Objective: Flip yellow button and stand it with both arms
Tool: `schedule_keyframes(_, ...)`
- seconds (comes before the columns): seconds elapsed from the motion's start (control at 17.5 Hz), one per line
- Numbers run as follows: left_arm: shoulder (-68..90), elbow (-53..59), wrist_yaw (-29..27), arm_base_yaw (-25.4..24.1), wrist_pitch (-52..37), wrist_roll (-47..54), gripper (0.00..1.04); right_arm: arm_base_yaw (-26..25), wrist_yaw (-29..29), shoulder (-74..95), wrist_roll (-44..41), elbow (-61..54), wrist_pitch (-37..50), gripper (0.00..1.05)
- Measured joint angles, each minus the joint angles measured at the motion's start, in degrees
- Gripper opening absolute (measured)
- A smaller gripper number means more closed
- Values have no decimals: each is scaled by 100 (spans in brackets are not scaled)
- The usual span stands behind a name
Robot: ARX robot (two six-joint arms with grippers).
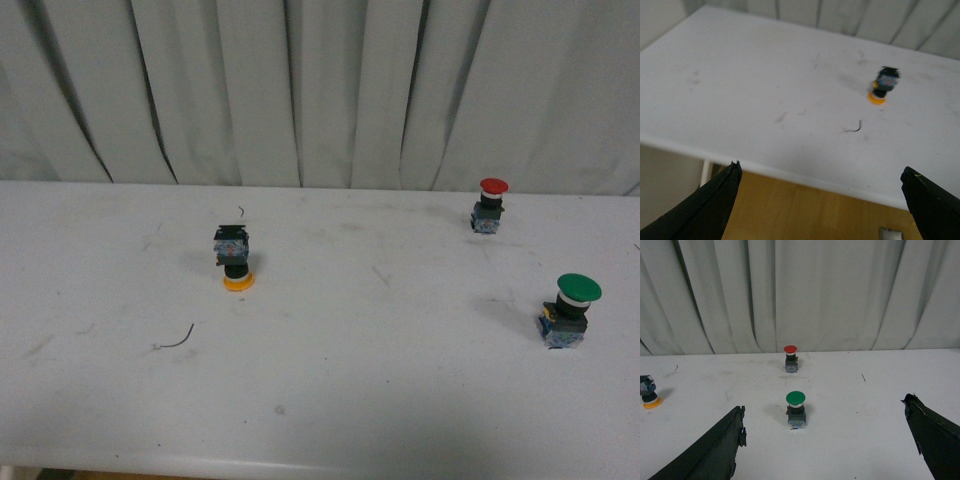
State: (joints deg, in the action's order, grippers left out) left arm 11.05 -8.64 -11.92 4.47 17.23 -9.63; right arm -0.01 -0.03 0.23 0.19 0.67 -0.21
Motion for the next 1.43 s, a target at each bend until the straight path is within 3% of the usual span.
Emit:
schedule_keyframes(0.11, 769, -721, -365, -197, -166, -787, 98, 0, 2, 2, -2, 0, -7, 98)
schedule_keyframes(0.29, 2846, -1333, 42, -192, -2234, -636, 98, 0, 4, 0, -2, 0, 2, 98)
schedule_keyframes(0.4, 5163, -2339, 494, -109, -3665, -446, 98, 0, 4, 0, -2, 0, 2, 98)
schedule_keyframes(0.46, 6076, -3012, 728, 22, -3860, -387, 98, 0, 4, 0, -2, 0, 0, 98)
schedule_keyframes(0.57, 7919, -4428, 1113, 411, -3480, -297, 98, 0, 4, 0, -2, 0, 0, 98)
schedule_keyframes(0.8, 8846, -5257, 1316, 629, -3018, -203, 98, 0, 4, 0, -2, 0, 2, 98)
schedule_keyframes(1.43, 9936, -6457, 1510, 861, -2238, 245, 98, 0, 4, 0, -2, 0, 2, 98)
